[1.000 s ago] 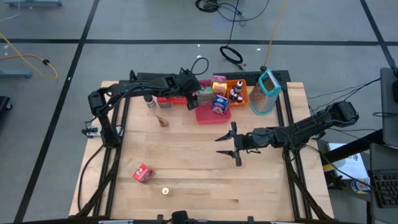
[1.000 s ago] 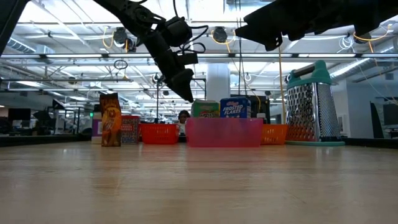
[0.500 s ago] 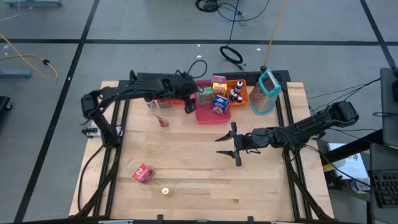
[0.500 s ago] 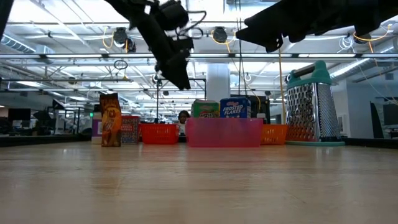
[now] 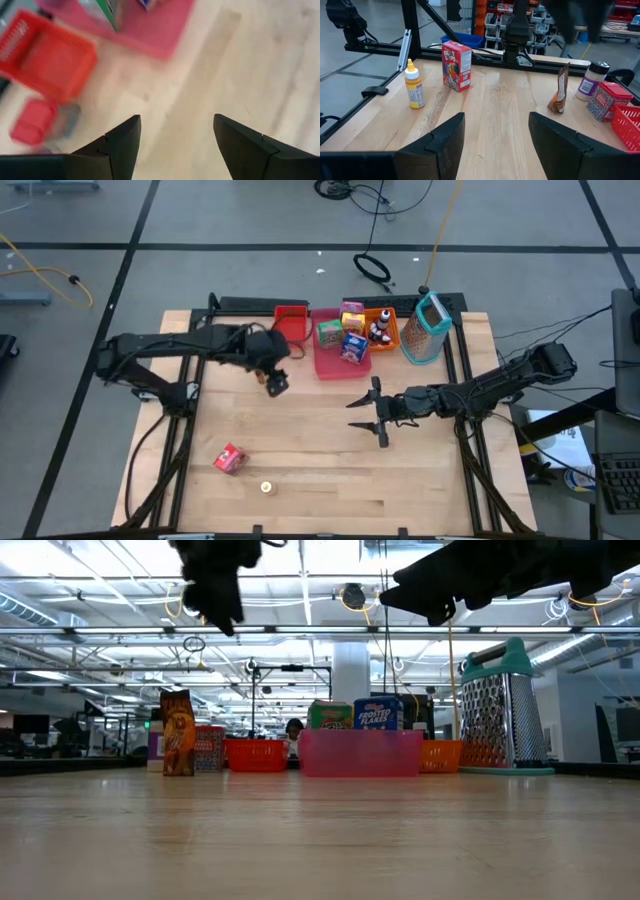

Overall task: Pick & Place Kitchen Items
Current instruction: Put the red cereal box into the pink bin

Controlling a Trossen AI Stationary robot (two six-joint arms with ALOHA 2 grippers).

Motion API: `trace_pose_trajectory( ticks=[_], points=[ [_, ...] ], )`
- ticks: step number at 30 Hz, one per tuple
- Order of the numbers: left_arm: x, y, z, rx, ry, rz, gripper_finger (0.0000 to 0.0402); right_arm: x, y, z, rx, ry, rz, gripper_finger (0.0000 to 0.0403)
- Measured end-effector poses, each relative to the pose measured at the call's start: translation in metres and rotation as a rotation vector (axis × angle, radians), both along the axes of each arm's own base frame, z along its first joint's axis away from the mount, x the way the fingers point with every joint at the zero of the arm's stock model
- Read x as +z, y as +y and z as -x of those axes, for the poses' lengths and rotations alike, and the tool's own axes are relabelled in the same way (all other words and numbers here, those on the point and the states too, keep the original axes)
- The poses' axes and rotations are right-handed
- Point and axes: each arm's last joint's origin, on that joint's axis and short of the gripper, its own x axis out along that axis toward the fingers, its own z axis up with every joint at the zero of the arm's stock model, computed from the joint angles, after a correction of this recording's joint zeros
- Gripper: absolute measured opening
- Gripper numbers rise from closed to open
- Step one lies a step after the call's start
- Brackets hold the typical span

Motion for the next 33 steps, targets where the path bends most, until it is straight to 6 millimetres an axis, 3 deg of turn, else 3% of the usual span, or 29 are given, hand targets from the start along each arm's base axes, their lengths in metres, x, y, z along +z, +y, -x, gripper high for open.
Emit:
trace_pose_trajectory(
  ticks=[15,33],
  points=[
    [-0.005,-0.096,0.033,0.242,0.166,0.229,0.0253,-0.001,0.000,0.000,0.000,0.017,-0.015,0.0212],
    [-0.008,-0.184,0.080,0.500,0.137,0.344,0.0253,-0.003,0.001,0.001,0.002,0.031,-0.012,0.0212]
  ],
)
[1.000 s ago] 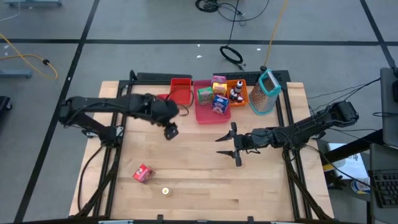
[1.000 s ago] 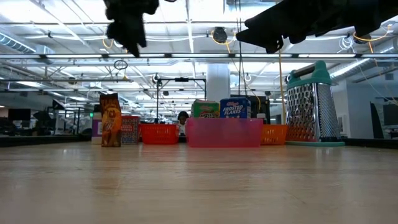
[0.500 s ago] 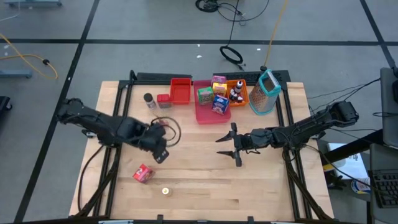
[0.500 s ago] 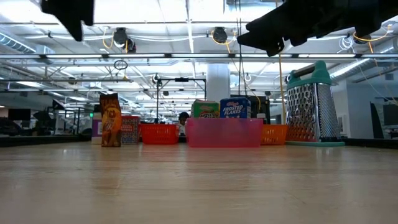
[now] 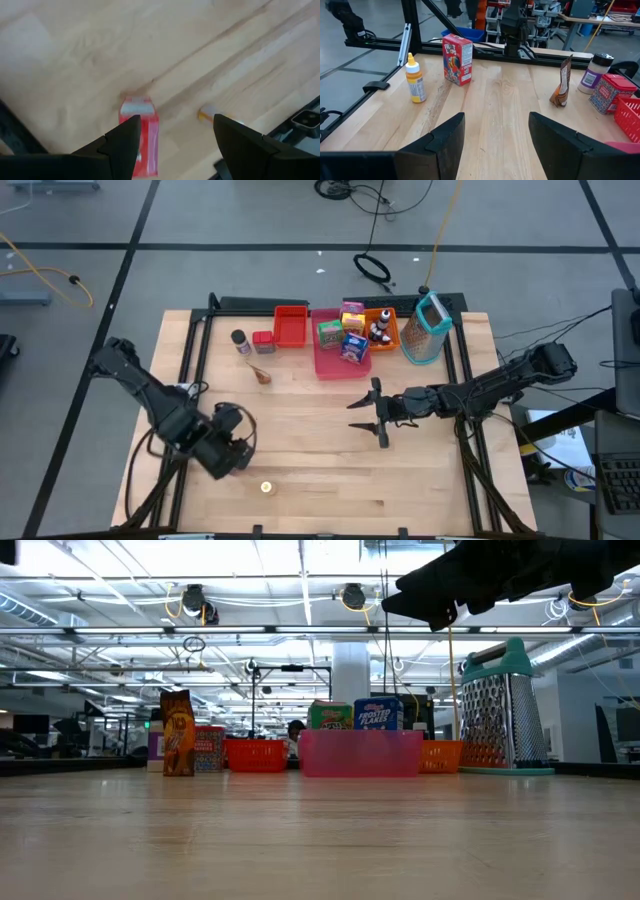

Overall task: Pick & Place Kitchen Items
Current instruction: Put the red cereal box into the pink bin

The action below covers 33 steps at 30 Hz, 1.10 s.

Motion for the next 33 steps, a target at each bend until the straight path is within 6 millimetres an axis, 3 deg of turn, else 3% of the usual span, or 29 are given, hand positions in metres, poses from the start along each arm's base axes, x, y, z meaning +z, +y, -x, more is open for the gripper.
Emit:
trace_pose_trajectory(
  ticks=[8,14,33],
  points=[
    [-0.018,-0.028,0.005,0.059,0.102,0.030,0.0253,0.000,0.000,0.000,0.000,-0.004,-0.001,0.0212],
    [-0.029,-0.038,0.003,0.077,0.158,0.023,0.0253,0.001,0.000,0.000,0.000,-0.009,-0.001,0.0212],
    [-0.051,-0.045,0.001,0.056,0.323,-0.058,0.0253,0.001,0.000,0.000,0.001,-0.010,0.001,0.0212]
  ],
)
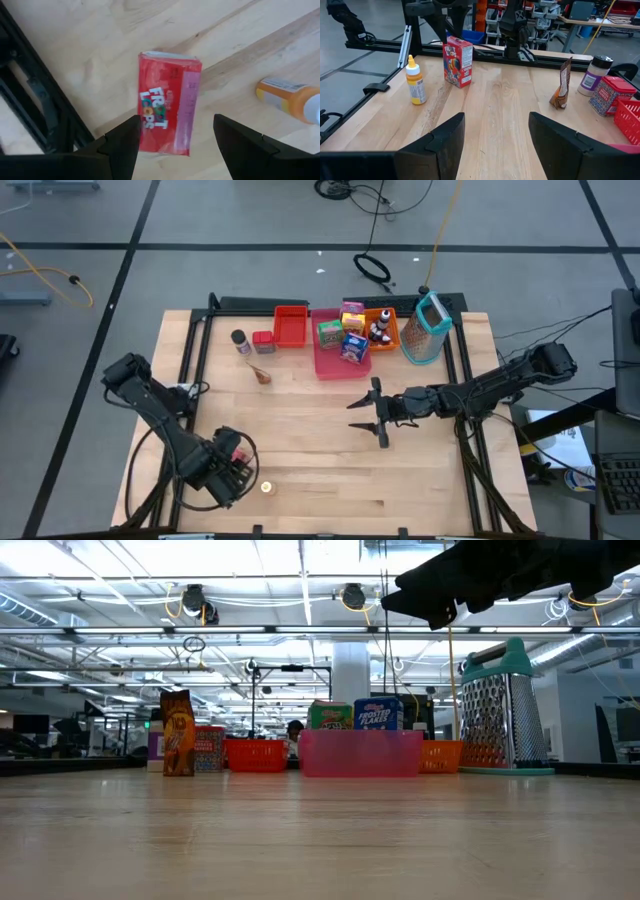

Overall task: Pick & Place Kitchen Items
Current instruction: Put the red cereal box into the pink bin

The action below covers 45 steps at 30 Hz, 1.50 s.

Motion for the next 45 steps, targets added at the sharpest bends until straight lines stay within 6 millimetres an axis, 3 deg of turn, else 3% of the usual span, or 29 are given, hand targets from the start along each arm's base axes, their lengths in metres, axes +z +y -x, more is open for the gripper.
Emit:
trace_pose_trajectory(
  ticks=[5,13,18,22,32,45],
  points=[
    [-0.002,0.002,0.005,0.016,0.028,-0.034,0.0253,0.000,0.000,0.000,0.000,0.000,0.000,0.0212],
    [-0.030,-0.005,0.001,-0.049,-0.030,0.042,0.0253,0.000,0.000,0.000,0.000,0.000,0.000,0.0212],
    [-0.035,-0.001,0.003,-0.068,0.033,0.063,0.0250,0.000,0.000,0.000,0.000,0.000,0.000,0.0212],
    [-0.033,-0.001,0.003,-0.094,0.025,0.067,0.0220,0.000,0.000,0.000,0.000,0.000,0.000,0.0212],
    [-0.033,0.006,-0.004,-0.149,0.029,0.072,0.0094,0.000,0.000,0.000,0.000,0.000,0.000,0.0212],
    [-0.001,0.040,-0.007,-0.199,-0.089,0.119,0.0088,0.000,0.000,0.000,0.000,0.000,0.000,0.0212]
  ],
)
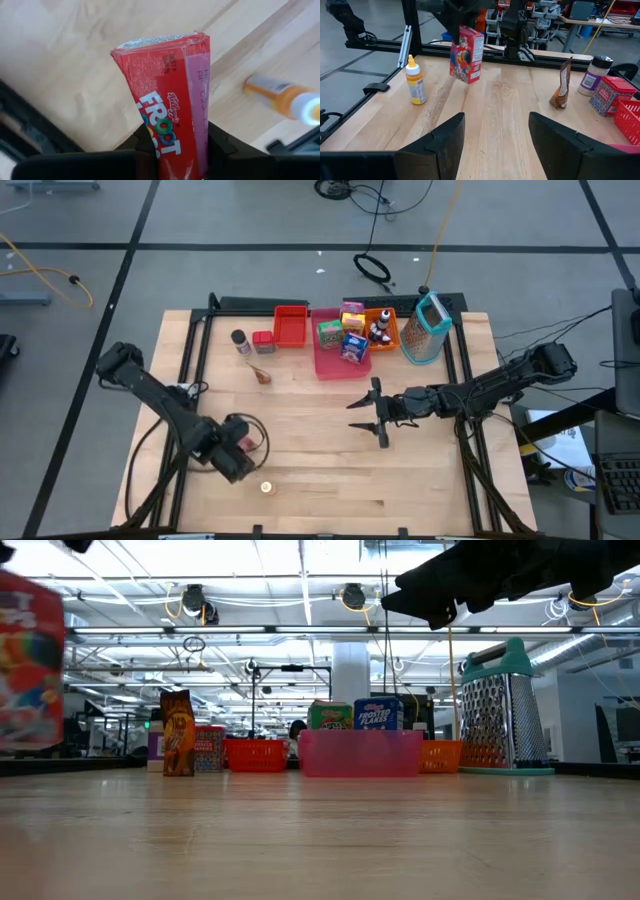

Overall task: Pick & Place Kitchen Items
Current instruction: Put the red cereal box into the pink bin

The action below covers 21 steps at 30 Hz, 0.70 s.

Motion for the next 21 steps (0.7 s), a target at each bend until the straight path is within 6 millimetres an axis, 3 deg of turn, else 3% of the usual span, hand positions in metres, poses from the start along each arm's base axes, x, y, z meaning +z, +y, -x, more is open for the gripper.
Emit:
trace_pose_trajectory(
  ticks=[7,14,21],
  points=[
    [0.021,0.028,-0.008,-0.046,-0.161,0.020,0.0097,0.000,0.000,0.000,0.000,0.000,0.000,0.0212],
    [0.035,0.057,-0.038,-0.128,-0.391,0.044,0.0088,0.001,0.000,0.000,0.000,-0.009,-0.002,0.0212],
    [0.043,0.097,-0.057,-0.160,-0.478,-0.014,0.0091,0.001,0.000,0.000,0.000,-0.008,-0.002,0.0212]
  ],
)
